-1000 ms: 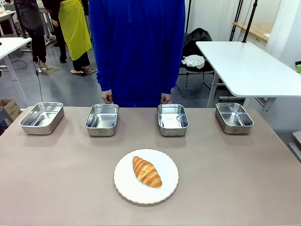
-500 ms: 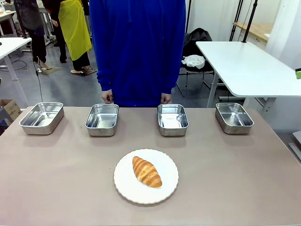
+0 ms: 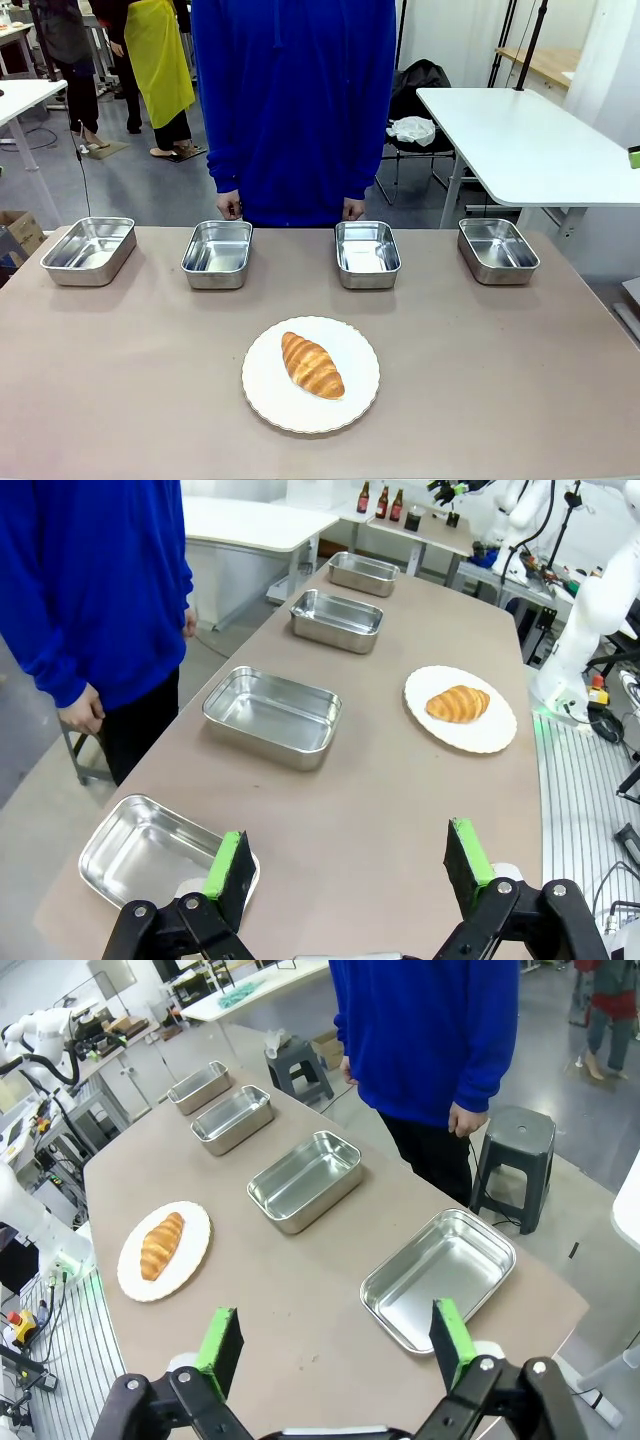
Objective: Place the bread in the container.
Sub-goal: Place the Butter Roll into the Airtight Container indicated by the human.
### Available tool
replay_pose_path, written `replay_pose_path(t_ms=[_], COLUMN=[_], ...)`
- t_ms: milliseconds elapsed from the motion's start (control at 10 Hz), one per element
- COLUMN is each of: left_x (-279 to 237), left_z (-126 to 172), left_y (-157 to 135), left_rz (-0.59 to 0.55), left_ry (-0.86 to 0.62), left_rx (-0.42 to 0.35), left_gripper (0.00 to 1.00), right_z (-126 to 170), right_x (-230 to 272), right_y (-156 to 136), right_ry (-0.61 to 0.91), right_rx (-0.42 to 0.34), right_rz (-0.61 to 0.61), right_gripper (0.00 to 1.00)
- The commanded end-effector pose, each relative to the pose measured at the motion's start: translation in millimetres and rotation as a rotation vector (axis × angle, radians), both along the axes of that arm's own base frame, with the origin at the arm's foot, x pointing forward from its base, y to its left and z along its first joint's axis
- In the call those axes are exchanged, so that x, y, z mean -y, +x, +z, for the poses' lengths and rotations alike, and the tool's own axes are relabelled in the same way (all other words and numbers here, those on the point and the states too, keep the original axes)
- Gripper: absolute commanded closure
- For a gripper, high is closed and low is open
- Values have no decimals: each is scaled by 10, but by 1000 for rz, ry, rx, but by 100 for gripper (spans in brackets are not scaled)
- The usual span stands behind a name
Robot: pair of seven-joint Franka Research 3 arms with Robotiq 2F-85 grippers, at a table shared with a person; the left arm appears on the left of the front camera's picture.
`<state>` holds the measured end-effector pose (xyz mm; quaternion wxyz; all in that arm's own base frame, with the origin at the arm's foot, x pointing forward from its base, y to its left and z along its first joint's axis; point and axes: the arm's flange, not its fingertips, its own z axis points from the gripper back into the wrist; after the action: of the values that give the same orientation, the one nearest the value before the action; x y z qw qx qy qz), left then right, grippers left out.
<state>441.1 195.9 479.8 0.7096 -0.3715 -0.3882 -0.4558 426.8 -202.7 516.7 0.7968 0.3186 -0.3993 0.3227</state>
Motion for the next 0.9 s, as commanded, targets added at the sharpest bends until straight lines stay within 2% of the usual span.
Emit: replay_pose_path(t_ms=[0,800], left_x=[-2,-2], left_z=[19,19], left_y=[-23,-23], left_rz=[-5,-5], left_ry=[-1,-1], left_rx=[14,14], left_gripper=[0,0], right_z=[19,19], right_x=[-10,-10], right_y=[-3,-3], right_ry=[2,2], right_rx=[6,6], right_rz=[3,3], right_gripper=[0,0])
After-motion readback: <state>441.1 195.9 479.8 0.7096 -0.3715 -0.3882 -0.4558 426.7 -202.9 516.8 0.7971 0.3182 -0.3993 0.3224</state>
